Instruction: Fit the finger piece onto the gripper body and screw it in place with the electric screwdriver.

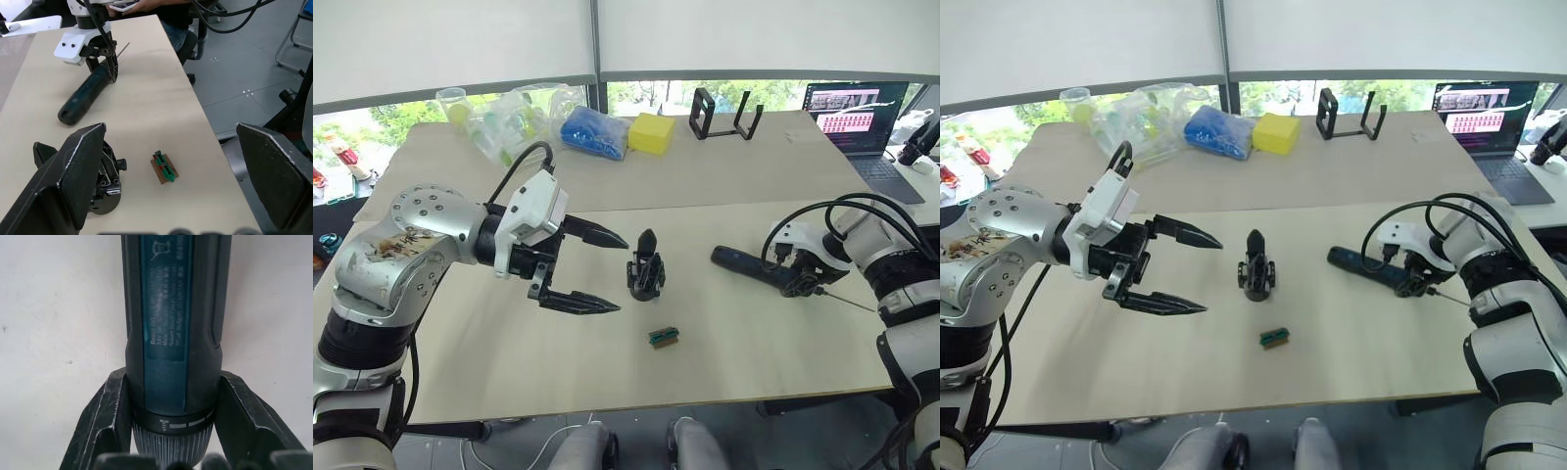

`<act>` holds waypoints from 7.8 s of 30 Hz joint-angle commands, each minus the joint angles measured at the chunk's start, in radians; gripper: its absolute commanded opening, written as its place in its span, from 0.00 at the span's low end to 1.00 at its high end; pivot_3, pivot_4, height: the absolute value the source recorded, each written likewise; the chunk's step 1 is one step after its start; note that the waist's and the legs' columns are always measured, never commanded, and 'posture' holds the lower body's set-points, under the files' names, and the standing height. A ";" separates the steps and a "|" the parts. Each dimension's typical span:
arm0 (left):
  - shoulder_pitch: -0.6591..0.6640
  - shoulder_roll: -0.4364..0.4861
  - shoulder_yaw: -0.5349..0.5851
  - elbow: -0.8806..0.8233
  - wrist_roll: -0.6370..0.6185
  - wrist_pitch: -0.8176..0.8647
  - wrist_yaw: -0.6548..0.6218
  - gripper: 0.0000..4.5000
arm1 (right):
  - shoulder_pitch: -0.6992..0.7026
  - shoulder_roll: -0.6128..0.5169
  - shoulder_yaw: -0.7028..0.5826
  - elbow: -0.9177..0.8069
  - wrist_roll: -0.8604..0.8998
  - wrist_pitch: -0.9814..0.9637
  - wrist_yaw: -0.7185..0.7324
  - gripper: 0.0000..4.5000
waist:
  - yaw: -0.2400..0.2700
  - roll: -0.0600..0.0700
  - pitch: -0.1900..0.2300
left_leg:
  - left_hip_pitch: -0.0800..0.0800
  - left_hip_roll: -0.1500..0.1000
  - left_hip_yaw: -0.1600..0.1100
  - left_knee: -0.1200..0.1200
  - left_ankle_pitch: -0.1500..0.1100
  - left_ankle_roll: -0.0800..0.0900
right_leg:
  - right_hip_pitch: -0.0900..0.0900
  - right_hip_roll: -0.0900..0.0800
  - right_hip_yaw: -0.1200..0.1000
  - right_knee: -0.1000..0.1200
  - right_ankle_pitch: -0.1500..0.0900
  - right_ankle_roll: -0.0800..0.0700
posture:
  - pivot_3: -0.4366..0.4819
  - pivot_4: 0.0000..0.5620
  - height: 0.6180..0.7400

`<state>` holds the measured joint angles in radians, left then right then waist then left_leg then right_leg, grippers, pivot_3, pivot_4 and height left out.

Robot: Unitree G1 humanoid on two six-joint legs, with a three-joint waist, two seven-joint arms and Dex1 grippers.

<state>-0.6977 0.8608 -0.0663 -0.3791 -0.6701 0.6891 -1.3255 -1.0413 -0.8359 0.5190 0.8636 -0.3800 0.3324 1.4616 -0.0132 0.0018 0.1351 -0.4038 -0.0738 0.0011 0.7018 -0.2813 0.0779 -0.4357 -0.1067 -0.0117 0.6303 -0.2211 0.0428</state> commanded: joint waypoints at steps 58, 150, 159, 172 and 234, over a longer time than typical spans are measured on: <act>0.353 -0.279 -0.215 0.313 0.392 -0.551 0.052 1.00 | 1.031 0.471 -0.630 -1.575 0.941 0.065 -0.762 0.43 | 0.026 0.003 0.004 | 0.011 -0.001 0.000 -0.005 0.002 0.003 | 0.010 0.001 0.001 -0.001 0.000 0.000 | 0.48 0.27 1.00; 0.306 -0.358 -0.234 0.388 0.452 -0.618 0.090 1.00 | 1.042 0.363 -0.585 -1.551 1.007 0.034 -0.825 0.43 | 0.026 0.002 0.005 | 0.011 -0.001 0.000 -0.004 0.001 0.004 | 0.011 0.000 0.001 -0.001 0.000 0.000 | 0.48 0.27 1.00; 0.306 -0.359 -0.232 0.385 0.451 -0.616 0.092 1.00 | 1.030 0.363 -0.573 -1.543 1.006 0.038 -0.824 0.43 | 0.026 0.002 0.005 | 0.011 -0.001 0.000 -0.004 0.001 0.004 | 0.011 0.000 0.001 -0.002 0.000 0.000 | 0.48 0.27 1.00; 0.309 -0.361 -0.233 0.382 0.452 -0.616 0.097 1.00 | 1.030 0.366 -0.565 -1.543 0.997 0.029 -0.826 0.43 | 0.027 0.002 0.005 | 0.011 -0.001 0.000 -0.004 0.001 0.004 | 0.011 0.000 0.001 -0.002 0.000 0.000 | 0.48 0.27 1.00; 0.314 -0.360 -0.232 0.400 0.462 -0.647 0.091 1.00 | 1.022 0.341 -0.594 -1.562 1.018 0.043 -0.829 0.43 | 0.027 0.001 0.005 | 0.011 -0.001 0.000 -0.004 0.001 0.005 | 0.011 0.000 0.001 -0.002 0.000 0.000 | 0.48 0.27 1.00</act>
<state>-0.3811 0.5029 -0.3054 0.0248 -0.1996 0.0645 -1.2344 0.0047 -0.5007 -0.0532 -0.6414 0.6137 0.4039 0.6363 0.0136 0.0033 0.1402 -0.3931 -0.0746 0.0013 0.6972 -0.2805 0.0824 -0.4250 -0.1067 -0.0106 0.6287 -0.2212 0.0431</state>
